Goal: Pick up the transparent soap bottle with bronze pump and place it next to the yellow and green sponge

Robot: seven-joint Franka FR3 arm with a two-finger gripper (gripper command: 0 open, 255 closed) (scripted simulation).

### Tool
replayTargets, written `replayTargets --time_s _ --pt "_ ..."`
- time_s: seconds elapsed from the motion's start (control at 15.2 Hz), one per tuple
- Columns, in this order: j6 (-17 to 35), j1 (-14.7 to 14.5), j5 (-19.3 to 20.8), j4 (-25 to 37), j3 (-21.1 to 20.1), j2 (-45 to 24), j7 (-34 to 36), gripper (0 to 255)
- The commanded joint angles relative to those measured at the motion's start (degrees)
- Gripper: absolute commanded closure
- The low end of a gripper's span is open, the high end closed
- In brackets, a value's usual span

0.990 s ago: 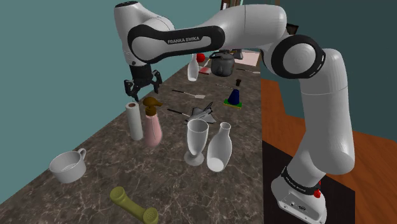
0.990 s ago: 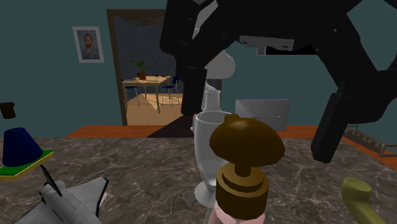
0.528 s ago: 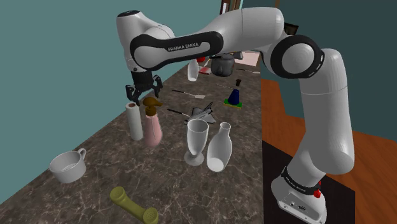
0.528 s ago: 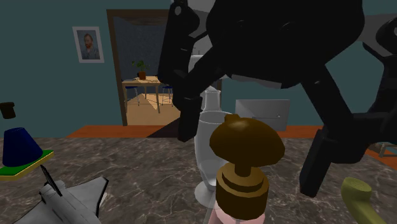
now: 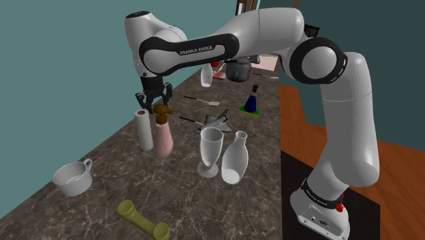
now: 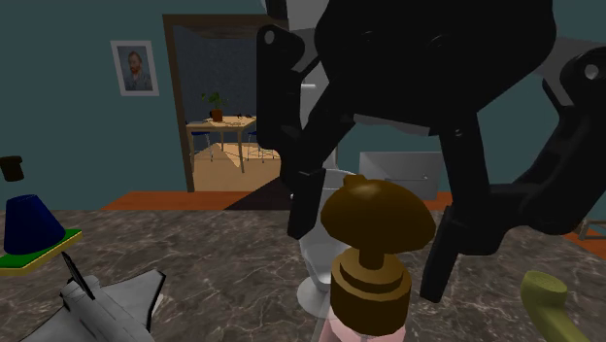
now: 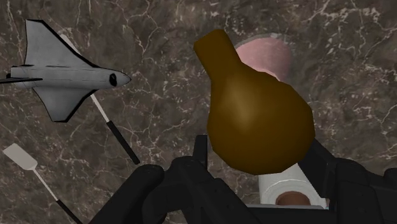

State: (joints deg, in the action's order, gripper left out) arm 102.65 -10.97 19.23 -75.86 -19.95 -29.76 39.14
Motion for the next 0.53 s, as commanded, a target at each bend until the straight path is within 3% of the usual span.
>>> replayTargets --time_s 0.0,0.46 --pt "0.0 0.0 0.0 0.0 0.0 0.0 0.0 255" --pt "-1.4 -0.1 -0.1 1.4 0.0 0.1 -0.3 255"
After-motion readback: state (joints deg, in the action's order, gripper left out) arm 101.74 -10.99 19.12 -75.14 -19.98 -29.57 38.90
